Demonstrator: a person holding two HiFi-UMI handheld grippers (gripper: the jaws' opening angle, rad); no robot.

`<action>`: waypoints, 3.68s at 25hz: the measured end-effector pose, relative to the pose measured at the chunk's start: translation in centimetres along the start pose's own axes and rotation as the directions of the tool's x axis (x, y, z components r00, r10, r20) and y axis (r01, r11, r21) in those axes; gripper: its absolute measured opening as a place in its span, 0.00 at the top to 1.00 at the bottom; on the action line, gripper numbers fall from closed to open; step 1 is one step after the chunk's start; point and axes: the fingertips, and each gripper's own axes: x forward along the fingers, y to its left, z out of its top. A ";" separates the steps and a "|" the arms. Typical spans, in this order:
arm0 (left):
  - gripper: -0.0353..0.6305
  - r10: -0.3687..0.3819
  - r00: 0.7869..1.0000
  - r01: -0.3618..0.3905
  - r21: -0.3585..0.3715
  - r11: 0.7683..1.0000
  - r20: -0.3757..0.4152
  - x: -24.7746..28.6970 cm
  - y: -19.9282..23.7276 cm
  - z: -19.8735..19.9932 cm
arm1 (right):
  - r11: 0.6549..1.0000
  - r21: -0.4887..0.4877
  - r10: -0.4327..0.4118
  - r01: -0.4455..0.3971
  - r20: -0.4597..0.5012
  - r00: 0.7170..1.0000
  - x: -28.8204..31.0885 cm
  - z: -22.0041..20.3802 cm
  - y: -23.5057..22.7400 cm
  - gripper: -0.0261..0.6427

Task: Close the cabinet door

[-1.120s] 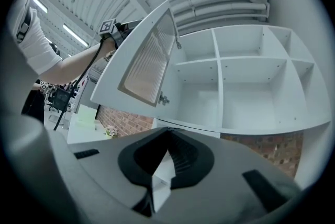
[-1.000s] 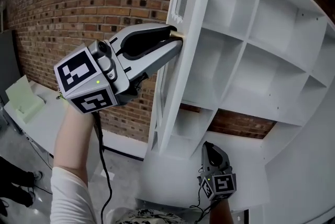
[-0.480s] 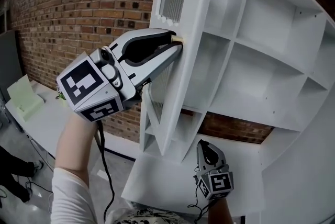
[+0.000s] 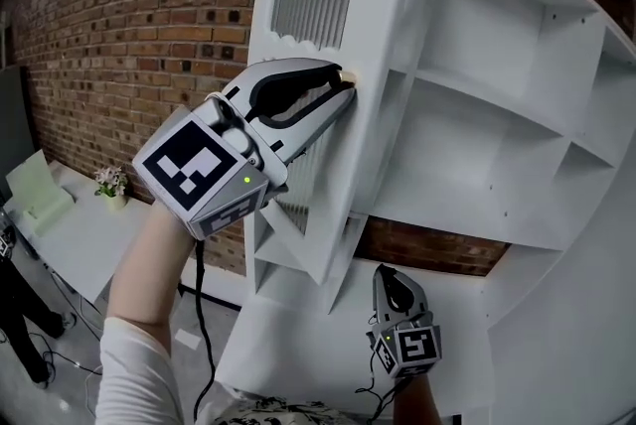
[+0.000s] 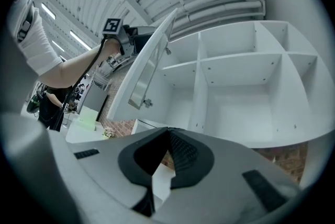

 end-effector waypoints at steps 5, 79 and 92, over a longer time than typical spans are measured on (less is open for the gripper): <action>0.81 0.037 0.998 -0.035 0.044 0.998 -0.050 2.5 -0.5 -1.3 | 1.000 -0.003 -0.024 0.024 0.024 0.999 -0.9 -0.2 -1.8 0.95; 0.82 0.193 0.960 -0.225 -0.148 0.963 -0.202 -0.3 -10.3 -18.4 | 0.994 0.100 -0.028 0.040 -0.126 0.992 -1.4 -6.6 -1.4 0.95; 0.93 0.199 0.888 -0.316 -0.237 0.918 -0.414 -12.1 -16.4 -26.0 | 0.991 0.130 0.036 -0.017 -0.147 0.988 -0.3 -8.3 4.1 0.95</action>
